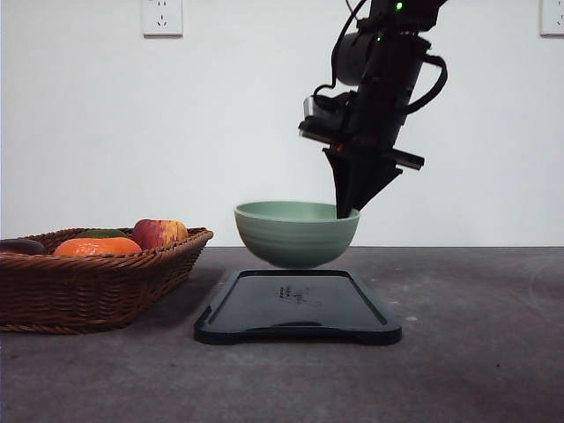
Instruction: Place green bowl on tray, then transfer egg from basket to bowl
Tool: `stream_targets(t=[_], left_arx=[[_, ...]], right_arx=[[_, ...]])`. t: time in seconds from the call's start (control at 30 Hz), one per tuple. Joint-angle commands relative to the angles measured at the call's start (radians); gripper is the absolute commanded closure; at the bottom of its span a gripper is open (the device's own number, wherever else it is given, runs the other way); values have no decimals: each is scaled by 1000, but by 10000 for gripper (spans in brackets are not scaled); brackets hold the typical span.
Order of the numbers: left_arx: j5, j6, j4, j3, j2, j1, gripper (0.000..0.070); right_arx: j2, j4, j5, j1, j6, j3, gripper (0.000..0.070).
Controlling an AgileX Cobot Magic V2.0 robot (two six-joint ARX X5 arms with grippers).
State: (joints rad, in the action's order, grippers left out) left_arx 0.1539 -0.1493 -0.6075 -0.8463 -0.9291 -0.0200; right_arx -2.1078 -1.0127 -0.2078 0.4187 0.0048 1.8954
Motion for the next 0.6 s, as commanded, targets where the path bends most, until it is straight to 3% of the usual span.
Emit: stream_targets(t=[0.0,0.57], left_arx=[[1,-1,9,-23,-6,0,350],[1,-1,7,-23,-6,0,350]], right_arx=[[-33,7,-3,11,11,25,700],[-76,-5,0,27,2,23,676]])
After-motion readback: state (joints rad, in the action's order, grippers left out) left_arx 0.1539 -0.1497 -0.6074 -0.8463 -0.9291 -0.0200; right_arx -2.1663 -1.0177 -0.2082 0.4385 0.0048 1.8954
